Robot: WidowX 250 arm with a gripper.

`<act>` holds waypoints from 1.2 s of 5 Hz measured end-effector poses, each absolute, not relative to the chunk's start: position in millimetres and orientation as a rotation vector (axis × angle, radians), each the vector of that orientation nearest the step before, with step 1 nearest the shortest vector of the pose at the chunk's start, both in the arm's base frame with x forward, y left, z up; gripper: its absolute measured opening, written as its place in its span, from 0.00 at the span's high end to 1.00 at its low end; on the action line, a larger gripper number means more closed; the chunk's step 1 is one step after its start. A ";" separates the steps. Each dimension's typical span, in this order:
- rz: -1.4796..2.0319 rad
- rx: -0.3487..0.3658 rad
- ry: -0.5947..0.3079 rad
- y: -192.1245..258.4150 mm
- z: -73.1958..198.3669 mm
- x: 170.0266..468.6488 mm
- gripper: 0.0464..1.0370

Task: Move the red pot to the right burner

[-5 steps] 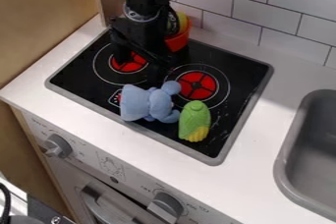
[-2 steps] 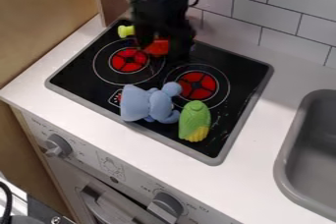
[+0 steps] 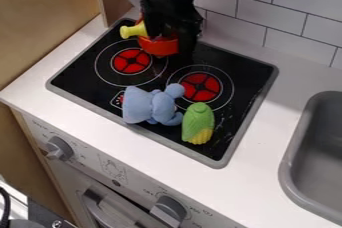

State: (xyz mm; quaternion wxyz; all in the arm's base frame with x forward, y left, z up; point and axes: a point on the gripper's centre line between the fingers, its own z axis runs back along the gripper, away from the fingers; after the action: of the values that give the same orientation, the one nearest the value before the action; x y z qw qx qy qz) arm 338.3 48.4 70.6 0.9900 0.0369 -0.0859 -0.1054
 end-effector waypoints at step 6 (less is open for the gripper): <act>-0.185 0.095 -0.299 39.6 38.2 359.1 0.65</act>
State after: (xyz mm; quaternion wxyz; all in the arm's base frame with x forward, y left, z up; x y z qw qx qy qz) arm 359.1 39.6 38.2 0.9835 0.0472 -0.1485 -0.0919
